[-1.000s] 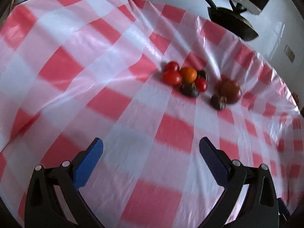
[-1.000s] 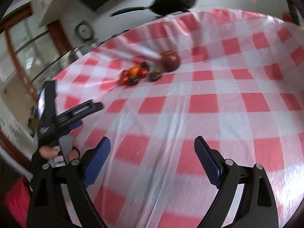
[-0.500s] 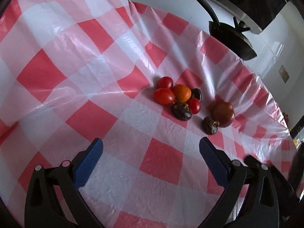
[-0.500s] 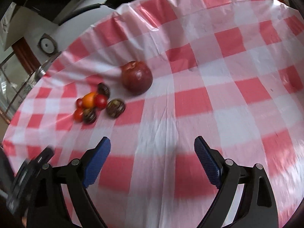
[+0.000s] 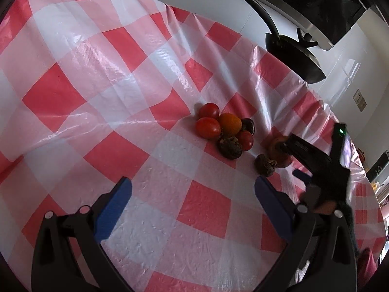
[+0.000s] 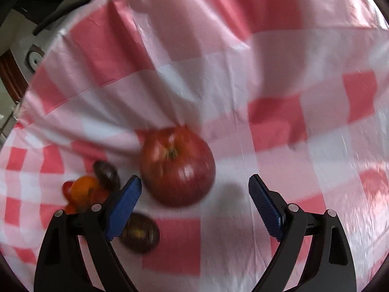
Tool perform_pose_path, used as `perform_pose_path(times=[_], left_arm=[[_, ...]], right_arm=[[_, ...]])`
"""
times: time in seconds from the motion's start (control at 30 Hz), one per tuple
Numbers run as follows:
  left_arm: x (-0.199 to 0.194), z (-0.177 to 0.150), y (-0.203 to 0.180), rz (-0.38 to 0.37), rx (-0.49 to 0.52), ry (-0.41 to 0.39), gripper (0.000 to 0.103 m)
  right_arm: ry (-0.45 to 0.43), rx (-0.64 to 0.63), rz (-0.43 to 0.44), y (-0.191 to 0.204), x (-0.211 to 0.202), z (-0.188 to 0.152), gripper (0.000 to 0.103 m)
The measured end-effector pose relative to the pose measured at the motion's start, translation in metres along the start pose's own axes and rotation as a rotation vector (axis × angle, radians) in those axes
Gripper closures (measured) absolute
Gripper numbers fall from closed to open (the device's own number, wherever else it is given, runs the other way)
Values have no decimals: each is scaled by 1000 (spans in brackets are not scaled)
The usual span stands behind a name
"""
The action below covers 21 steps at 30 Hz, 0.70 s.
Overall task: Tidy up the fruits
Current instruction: 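Grasp the large red apple with the right tool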
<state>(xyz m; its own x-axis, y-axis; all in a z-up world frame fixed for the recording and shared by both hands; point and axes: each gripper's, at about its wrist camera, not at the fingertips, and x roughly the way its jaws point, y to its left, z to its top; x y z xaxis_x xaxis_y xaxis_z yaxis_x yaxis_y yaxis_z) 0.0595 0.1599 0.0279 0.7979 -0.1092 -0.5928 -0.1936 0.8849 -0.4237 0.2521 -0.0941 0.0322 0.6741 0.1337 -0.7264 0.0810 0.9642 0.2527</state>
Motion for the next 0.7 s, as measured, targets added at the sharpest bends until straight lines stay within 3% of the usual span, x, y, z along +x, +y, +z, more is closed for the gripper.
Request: perform_pose_path(times=[0.1,0.13,0.17,0.2,0.47,0.7], left_arm=[[0,0,0,2,0,1,2],[0,0,0,2,-2,1,2],[0,0,1,3,-5,1,2],[0,0,1,5,-7,2,2],[0,0,2,10,-13,3,2],[3,-1,-1,5,2,28,2]], right_arm=[[46,-77,-87,17,16,5,16],[51,-101,-85,21,17,5,20],[51,-124,-81,25,17,5,37],[48,-151,-81,26,15,4,39],[-1,-20,70,-22,-56,-50,40],[-61,111,113,-68,-98,-83,40]])
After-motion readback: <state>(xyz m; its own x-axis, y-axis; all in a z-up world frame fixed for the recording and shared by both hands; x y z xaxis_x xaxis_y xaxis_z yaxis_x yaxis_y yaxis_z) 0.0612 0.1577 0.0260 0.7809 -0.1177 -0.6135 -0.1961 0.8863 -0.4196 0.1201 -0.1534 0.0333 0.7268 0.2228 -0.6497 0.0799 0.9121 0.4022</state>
